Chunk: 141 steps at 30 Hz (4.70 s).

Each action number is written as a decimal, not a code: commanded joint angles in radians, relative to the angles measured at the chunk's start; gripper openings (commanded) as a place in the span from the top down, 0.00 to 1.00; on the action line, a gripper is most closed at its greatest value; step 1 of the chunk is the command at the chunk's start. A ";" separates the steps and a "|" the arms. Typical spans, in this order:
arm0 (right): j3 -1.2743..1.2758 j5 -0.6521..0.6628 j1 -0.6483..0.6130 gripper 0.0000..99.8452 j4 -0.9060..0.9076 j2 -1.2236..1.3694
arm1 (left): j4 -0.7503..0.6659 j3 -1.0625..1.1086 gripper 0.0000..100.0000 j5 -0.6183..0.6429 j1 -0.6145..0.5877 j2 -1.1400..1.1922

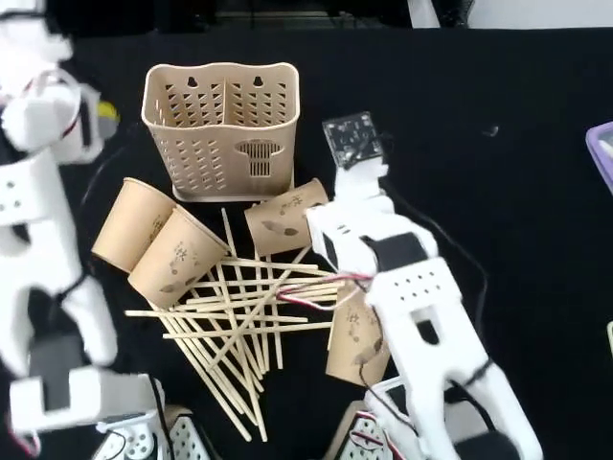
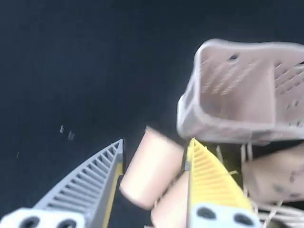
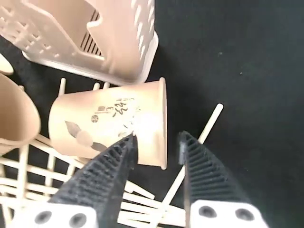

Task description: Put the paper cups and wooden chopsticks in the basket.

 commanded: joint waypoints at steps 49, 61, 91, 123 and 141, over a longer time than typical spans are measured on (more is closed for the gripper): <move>-0.171 0.242 -0.064 0.99 0.265 -0.087 | -0.758 1.504 0.78 0.222 -0.077 -0.730; -0.483 -0.095 0.196 0.82 0.493 -0.010 | -0.756 1.504 0.78 0.222 -0.077 -0.730; -1.765 -0.201 0.304 0.73 0.115 1.366 | -0.756 1.506 0.78 0.222 -0.076 -0.726; -2.500 0.307 0.322 0.98 0.454 1.732 | -0.758 1.506 0.78 0.222 -0.076 -0.727; -2.262 0.196 0.262 0.99 -0.549 1.989 | -0.758 1.506 0.78 0.222 -0.076 -0.724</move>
